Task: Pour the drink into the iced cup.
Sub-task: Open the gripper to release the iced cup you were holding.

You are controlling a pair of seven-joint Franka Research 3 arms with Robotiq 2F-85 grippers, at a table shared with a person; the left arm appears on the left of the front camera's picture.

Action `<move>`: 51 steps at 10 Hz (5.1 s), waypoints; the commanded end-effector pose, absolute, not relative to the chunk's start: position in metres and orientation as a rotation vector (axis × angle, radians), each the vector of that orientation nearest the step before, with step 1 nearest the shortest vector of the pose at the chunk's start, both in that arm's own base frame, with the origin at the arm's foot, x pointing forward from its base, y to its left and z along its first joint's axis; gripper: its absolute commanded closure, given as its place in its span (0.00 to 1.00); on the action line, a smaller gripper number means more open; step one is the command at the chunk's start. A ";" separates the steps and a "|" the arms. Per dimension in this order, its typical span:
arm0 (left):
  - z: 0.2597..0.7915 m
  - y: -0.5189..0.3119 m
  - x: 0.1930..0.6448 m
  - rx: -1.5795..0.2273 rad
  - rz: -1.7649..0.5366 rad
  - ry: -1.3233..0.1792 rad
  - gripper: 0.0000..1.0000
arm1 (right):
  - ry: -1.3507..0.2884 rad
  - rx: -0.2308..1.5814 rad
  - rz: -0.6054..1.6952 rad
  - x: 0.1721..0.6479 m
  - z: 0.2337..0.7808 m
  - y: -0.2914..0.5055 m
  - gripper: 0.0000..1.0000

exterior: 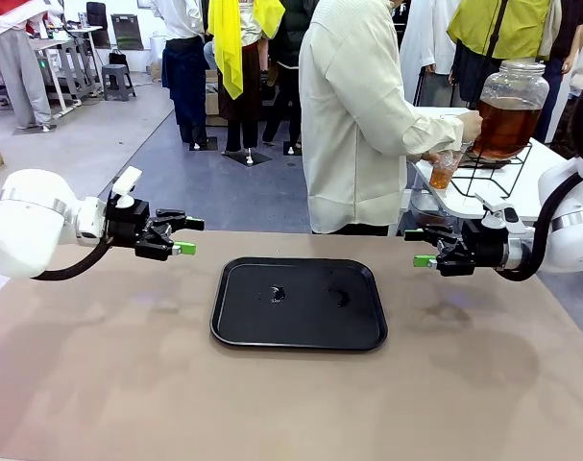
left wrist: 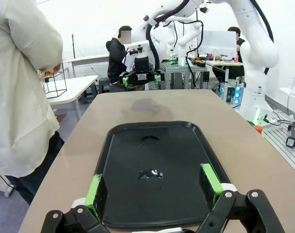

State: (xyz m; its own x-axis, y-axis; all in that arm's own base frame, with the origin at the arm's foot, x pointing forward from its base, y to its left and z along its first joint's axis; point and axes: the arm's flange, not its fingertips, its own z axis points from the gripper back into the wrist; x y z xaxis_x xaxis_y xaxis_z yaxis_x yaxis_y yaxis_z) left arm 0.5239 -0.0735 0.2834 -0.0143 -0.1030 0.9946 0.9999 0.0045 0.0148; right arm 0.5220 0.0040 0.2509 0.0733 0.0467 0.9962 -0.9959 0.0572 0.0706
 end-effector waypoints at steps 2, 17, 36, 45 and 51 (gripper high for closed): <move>0.288 -0.075 0.524 -1.114 -1.256 -1.151 0.00 | -1.150 1.164 1.144 0.523 0.254 0.004 0.00; 0.288 -0.075 0.524 -1.114 -1.256 -1.151 0.00 | -1.150 1.164 1.144 0.523 0.254 0.004 0.00; 0.288 -0.075 0.524 -1.114 -1.256 -1.151 0.00 | -1.150 1.164 1.144 0.523 0.254 0.004 0.00; 0.288 -0.075 0.524 -1.114 -1.256 -1.151 0.00 | -1.150 1.164 1.144 0.523 0.254 0.004 0.00; 0.288 -0.075 0.524 -1.114 -1.256 -1.151 0.00 | -1.150 1.164 1.144 0.523 0.254 0.004 0.00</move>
State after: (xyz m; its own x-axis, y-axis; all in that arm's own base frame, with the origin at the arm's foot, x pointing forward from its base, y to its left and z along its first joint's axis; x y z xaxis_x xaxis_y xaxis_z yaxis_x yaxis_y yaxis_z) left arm 0.5239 -0.0735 0.2834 -0.0143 -0.1031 0.9946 0.9999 0.0046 0.0148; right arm 0.5220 0.0040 0.2509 0.0733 0.0467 0.9962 -0.9959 0.0572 0.0706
